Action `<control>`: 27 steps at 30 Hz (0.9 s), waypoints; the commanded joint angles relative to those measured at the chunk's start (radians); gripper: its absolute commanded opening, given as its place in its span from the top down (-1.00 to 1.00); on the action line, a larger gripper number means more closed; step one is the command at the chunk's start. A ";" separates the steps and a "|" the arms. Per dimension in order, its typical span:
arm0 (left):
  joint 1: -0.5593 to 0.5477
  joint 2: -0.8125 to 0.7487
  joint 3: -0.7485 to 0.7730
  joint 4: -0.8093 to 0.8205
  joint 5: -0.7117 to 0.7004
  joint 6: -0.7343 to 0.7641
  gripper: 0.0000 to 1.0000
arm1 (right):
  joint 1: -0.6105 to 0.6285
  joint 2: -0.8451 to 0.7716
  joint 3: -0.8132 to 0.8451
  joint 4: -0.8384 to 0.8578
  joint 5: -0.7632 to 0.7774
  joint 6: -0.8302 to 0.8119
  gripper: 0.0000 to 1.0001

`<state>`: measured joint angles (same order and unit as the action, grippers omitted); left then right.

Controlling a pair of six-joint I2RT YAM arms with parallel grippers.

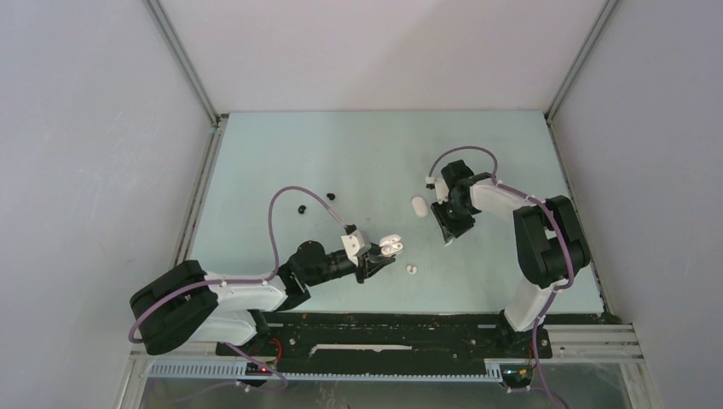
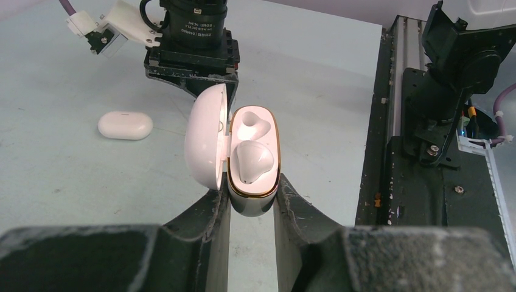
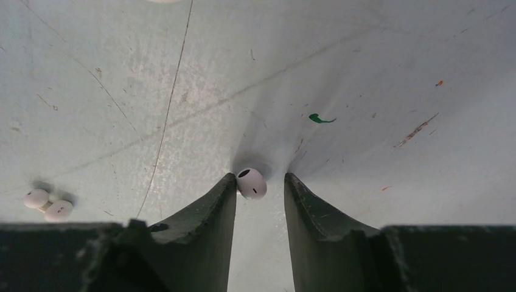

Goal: Insert the wireless bluetooth earbuds into the charging case
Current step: Pick up the earbud from the center of the board.

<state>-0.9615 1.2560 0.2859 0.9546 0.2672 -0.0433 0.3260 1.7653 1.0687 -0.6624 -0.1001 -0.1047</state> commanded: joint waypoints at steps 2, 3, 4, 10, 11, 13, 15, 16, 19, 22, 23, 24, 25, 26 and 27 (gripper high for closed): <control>0.004 -0.022 0.018 0.023 0.015 0.025 0.98 | 0.008 -0.028 0.007 -0.009 0.001 0.004 0.31; 0.004 -0.022 0.018 0.023 0.015 0.025 0.98 | 0.007 -0.025 0.006 -0.010 -0.004 0.002 0.33; 0.004 -0.023 0.019 0.023 0.015 0.025 0.98 | 0.009 -0.022 0.007 -0.007 -0.009 0.000 0.39; 0.004 -0.021 0.019 0.018 0.013 0.025 0.98 | 0.022 -0.021 0.008 -0.010 -0.003 0.003 0.39; 0.004 -0.022 0.020 0.017 0.015 0.025 0.98 | 0.024 -0.025 0.008 -0.013 0.004 0.005 0.36; 0.004 -0.022 0.022 0.015 0.016 0.025 0.98 | 0.028 -0.033 0.007 -0.019 0.018 0.004 0.30; 0.004 -0.019 0.024 0.012 0.019 0.025 0.97 | 0.026 -0.038 0.007 -0.025 0.028 0.006 0.28; 0.004 -0.019 0.025 0.010 0.020 0.025 0.97 | 0.023 -0.037 0.007 -0.028 0.031 0.007 0.28; 0.004 -0.017 0.029 0.004 0.026 0.025 0.97 | 0.021 -0.032 0.007 -0.036 0.033 0.011 0.31; 0.004 -0.016 0.031 0.000 0.027 0.025 0.97 | 0.022 -0.026 0.007 -0.035 0.038 0.015 0.34; 0.004 -0.016 0.032 0.000 0.027 0.025 0.97 | 0.021 -0.024 0.007 -0.034 0.037 0.014 0.36; 0.004 -0.016 0.032 -0.002 0.027 0.025 0.97 | 0.022 -0.022 0.008 -0.032 0.036 0.014 0.40; 0.004 -0.015 0.032 -0.002 0.027 0.025 0.97 | 0.022 -0.019 0.007 -0.032 0.034 0.014 0.44; 0.004 -0.015 0.032 -0.002 0.027 0.025 0.97 | 0.021 -0.017 0.008 -0.031 0.033 0.014 0.49; 0.004 -0.014 0.032 -0.002 0.027 0.025 0.97 | 0.022 -0.014 0.007 -0.031 0.030 0.014 0.57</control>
<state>-0.9615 1.2560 0.2859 0.9260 0.2760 -0.0433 0.3477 1.7653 1.0687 -0.6880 -0.0776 -0.1013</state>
